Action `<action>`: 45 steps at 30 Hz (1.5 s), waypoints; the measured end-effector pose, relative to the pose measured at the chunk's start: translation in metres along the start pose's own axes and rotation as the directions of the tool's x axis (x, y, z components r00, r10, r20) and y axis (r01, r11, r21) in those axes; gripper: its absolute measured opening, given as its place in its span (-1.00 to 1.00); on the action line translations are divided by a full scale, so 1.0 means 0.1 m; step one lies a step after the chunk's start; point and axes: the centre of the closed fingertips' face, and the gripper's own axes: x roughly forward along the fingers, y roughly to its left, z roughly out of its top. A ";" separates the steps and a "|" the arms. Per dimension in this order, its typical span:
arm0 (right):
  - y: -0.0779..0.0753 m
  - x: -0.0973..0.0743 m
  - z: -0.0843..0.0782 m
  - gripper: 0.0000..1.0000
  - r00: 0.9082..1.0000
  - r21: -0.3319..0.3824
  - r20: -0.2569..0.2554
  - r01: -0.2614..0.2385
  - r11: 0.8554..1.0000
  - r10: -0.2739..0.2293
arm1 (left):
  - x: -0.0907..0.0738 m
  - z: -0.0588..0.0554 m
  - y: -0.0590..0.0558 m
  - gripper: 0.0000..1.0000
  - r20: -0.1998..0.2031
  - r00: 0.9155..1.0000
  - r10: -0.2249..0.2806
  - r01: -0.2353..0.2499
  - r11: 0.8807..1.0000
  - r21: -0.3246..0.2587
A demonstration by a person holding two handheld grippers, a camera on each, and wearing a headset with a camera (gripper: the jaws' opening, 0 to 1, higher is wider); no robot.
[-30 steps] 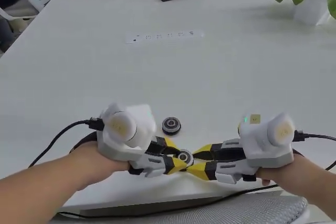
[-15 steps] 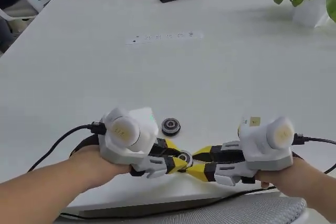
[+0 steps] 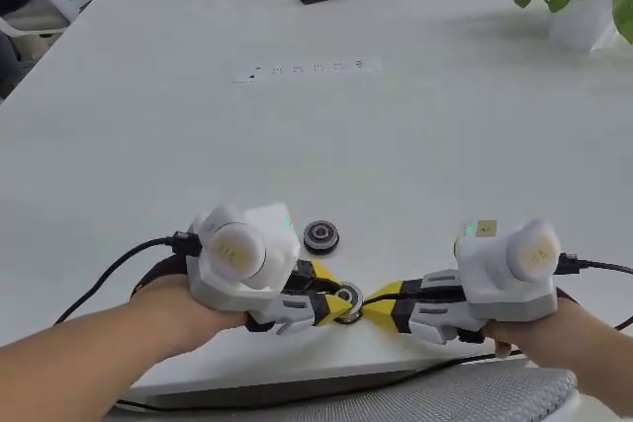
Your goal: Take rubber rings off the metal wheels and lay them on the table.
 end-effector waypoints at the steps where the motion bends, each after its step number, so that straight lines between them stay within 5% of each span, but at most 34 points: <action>1: -0.01 0.00 0.00 -1.00 1.000 0.010 0.001 0.003 1.000 -0.003 | 0.00 0.00 0.00 -0.86 0.000 1.000 0.001 -0.001 1.000 0.001; 14: -0.03 -0.02 0.01 -1.00 0.997 0.205 0.063 0.021 0.978 -0.034 | 0.00 0.01 0.01 -0.86 0.001 1.000 0.012 -0.012 1.000 0.011; 24: -0.03 -0.06 0.06 -1.00 0.993 0.268 0.106 0.021 0.963 -0.051 | 0.00 0.01 0.01 -0.86 -0.001 1.000 0.018 -0.018 1.000 0.007; 26: -0.03 -0.09 0.15 -1.00 0.987 0.336 0.156 -0.011 0.942 -0.044 | 0.00 0.00 0.01 -0.86 -0.001 1.000 0.020 -0.020 1.000 0.008; 29: -0.03 -0.07 0.13 -1.00 0.990 0.299 0.137 0.003 0.954 -0.046 | 0.00 0.00 0.01 -0.86 -0.003 1.000 0.023 -0.023 1.000 0.003; 45: -0.01 -0.07 0.16 -1.00 0.992 0.287 0.124 -0.004 0.958 -0.033 | -0.01 0.00 0.00 -0.86 -0.005 1.000 0.028 -0.028 1.000 -0.003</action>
